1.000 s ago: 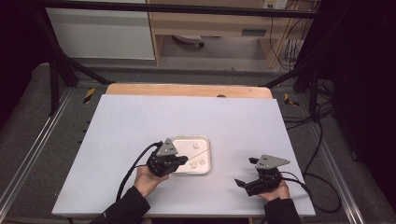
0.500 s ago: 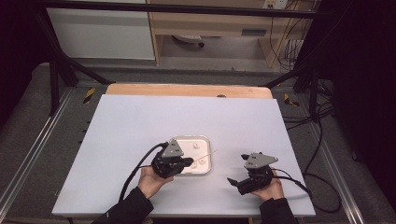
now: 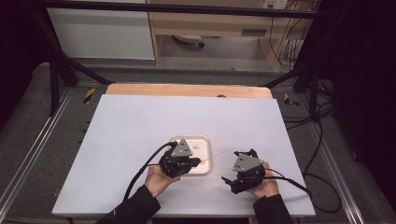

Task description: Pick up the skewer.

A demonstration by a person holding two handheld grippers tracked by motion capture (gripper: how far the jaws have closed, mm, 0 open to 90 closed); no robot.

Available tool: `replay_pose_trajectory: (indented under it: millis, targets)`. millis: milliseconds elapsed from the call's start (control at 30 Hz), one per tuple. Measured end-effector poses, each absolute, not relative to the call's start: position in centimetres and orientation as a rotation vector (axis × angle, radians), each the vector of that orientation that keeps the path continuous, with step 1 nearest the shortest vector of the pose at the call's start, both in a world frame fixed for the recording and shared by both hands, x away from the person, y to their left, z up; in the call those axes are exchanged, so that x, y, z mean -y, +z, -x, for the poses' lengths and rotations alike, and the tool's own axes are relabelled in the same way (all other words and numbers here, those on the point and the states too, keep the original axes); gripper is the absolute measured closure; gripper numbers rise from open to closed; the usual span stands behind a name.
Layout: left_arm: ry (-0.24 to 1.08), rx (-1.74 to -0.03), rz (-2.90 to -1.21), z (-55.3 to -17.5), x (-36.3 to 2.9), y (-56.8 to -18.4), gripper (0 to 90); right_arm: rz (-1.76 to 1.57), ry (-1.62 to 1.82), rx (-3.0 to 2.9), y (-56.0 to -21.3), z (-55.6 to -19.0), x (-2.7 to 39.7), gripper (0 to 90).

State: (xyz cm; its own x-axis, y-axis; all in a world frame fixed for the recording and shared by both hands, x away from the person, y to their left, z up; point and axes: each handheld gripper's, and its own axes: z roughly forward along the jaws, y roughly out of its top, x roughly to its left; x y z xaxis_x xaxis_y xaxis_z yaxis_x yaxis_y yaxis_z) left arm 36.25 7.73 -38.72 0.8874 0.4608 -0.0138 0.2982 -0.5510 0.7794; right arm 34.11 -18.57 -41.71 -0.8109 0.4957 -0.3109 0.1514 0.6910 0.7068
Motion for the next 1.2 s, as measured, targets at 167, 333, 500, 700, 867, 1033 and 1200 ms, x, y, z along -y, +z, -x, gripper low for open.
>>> replay_pose_trajectory:
  millis: [167,333,500,700,867,1033,1200]
  targets:
    - [0.234,-0.525,-2.206,-36.2,-7.0,-38.7,88.7,-0.412,0.882,-2.391,-41.6,-33.9,17.7,12.6]
    - [0.231,-0.507,-2.222,-36.1,-6.4,-38.6,88.7,-0.367,0.840,-2.376,-41.6,-33.9,17.2,17.0]
    - [0.226,-0.493,-2.242,-36.2,-5.9,-38.6,88.7,-0.306,0.804,-2.366,-41.4,-33.7,16.9,23.4]
    - [0.213,-0.472,-2.263,-36.2,-5.1,-38.8,88.7,-0.211,0.742,-2.357,-41.5,-33.7,16.7,34.2]
    - [0.204,-0.454,-2.280,-36.1,-4.6,-38.8,88.7,-0.132,0.695,-2.348,-41.8,-33.6,16.4,42.7]
    - [0.195,-0.451,-2.293,-36.1,-4.1,-39.0,88.7,-0.055,0.631,-2.339,-42.1,-33.6,16.2,51.1]
    - [0.191,-0.439,-2.305,-36.0,-3.9,-39.0,88.7,0.008,0.595,-2.337,-42.3,-33.6,16.1,60.0]
